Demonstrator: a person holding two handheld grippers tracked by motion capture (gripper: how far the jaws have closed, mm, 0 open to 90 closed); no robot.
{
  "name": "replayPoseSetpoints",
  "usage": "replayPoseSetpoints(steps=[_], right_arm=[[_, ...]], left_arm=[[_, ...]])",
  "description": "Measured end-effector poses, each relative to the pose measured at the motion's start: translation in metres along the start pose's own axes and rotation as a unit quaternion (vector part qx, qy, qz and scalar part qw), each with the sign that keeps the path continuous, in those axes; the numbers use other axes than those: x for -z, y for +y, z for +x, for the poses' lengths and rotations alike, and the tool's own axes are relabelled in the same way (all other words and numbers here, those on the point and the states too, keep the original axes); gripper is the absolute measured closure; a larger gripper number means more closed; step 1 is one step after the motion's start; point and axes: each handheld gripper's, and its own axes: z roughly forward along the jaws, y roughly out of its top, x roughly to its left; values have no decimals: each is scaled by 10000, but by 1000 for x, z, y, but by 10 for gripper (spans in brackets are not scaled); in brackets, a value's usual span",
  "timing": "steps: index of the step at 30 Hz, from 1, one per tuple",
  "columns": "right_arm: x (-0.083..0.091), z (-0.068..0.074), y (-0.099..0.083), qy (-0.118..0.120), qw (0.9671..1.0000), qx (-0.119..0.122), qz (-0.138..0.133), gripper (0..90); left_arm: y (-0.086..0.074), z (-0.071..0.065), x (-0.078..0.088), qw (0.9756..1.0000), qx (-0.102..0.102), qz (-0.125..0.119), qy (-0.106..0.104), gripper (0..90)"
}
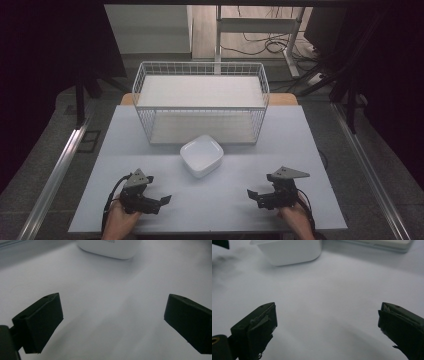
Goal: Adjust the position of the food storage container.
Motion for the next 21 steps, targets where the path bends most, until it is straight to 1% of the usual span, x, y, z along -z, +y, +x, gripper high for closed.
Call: replayPoseSetpoints(steps=[2, 5, 6, 9, 10, 11, 12, 13, 14, 18, 21], right_arm=[[-3, 0, 0, -118, 9999, 73, -73, 21], [-11, 6, -2, -285, 9994, 214, 8, 7], [-11, 6, -2, -285, 9994, 214, 8, 7], [-13, 9, -2, -343, 9986, 387, 57, 6], [-14, 10, -2, -350, 9986, 403, 47, 4], [-15, 10, -2, -420, 9982, 409, 94, 3], [-15, 10, -2, -420, 9982, 409, 94, 3], [-14, 10, -2, -500, 9979, 402, 108, 3], [-14, 9, -2, -516, 9978, 411, 102, 2], [-12, 8, 0, -492, 9981, 371, 55, 1], [-12, 8, 2, -466, 9984, 313, 94, 2]], left_arm=[[0, 0, 1, 10000, -9, -47, -78, 17], [0, 1, 1, 10000, 6, -39, -78, 20], [0, 1, 1, 10000, 6, -39, -78, 20], [0, 1, 1, 10000, 37, 22, -41, 21], [0, 1, 1, 10000, 29, 49, -13, 21], [0, 0, 0, 10000, 30, 77, 19, 20], [0, 0, 0, 10000, 30, 77, 19, 20], [1, 0, 0, 10000, 45, 78, 17, 20], [1, 0, 0, 10000, 35, 83, 36, 19], [1, 0, 1, 9999, 70, 89, 47, 19], [2, -1, 1, 9999, 83, 85, 59, 17]])
